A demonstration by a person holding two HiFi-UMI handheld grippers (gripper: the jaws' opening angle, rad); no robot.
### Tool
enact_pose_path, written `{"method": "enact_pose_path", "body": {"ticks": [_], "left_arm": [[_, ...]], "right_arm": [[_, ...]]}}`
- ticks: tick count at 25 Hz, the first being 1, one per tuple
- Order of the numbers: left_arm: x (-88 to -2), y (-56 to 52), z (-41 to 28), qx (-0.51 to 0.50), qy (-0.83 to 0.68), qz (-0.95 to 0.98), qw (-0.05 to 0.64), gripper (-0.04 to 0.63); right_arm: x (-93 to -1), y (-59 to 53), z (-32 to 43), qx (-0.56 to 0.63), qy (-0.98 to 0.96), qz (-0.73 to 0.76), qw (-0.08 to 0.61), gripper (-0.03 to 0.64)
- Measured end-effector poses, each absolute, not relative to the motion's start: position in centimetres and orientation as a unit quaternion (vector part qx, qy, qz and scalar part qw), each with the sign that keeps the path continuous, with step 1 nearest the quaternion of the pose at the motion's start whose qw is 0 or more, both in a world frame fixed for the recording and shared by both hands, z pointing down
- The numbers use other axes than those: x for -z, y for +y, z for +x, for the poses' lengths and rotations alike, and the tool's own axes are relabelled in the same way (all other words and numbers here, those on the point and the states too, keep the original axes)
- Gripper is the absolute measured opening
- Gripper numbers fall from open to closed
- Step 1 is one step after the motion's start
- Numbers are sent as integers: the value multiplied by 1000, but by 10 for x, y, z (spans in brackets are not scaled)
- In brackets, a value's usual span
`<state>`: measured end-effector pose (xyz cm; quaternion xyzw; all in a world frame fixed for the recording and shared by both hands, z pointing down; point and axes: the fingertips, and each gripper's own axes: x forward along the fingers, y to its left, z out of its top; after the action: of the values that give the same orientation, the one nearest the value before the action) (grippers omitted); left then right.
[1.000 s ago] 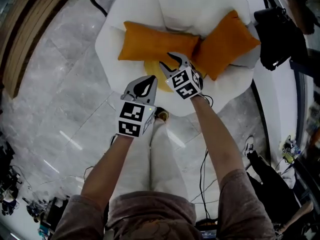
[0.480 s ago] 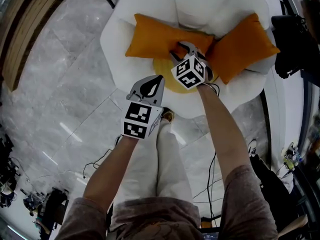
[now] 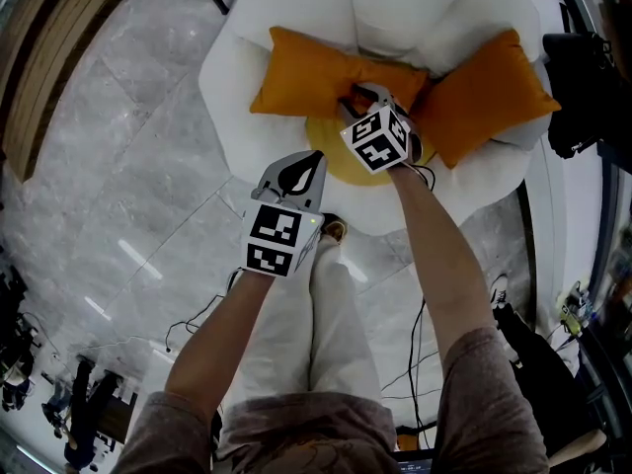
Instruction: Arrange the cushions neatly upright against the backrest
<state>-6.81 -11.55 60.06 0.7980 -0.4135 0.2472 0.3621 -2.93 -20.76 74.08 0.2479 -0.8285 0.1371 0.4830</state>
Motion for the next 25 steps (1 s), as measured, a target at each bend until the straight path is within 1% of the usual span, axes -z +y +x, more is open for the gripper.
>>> {"method": "enact_pose_path", "body": {"ticks": [2, 6, 9, 16, 25], "left_arm": [[-600, -117, -68, -249, -412, 799, 361, 5], [-601, -120, -66, -249, -412, 799, 361, 4], [-603, -121, -64, -249, -411, 798, 362, 5], [-602, -115, -58, -254, -407, 798, 364, 5], [-587, -108, -43, -258, -395, 805, 359, 5]], "right_arm": [[-740, -207, -28, -154, -828, 251, 477, 138], [-741, -205, -28, -200, -827, 261, 456, 29], [-742, -204, -29, -218, -828, 264, 444, 23], [-725, -198, -24, -192, -843, 264, 428, 23], [-689, -191, -5, -217, -850, 312, 365, 23]]}}
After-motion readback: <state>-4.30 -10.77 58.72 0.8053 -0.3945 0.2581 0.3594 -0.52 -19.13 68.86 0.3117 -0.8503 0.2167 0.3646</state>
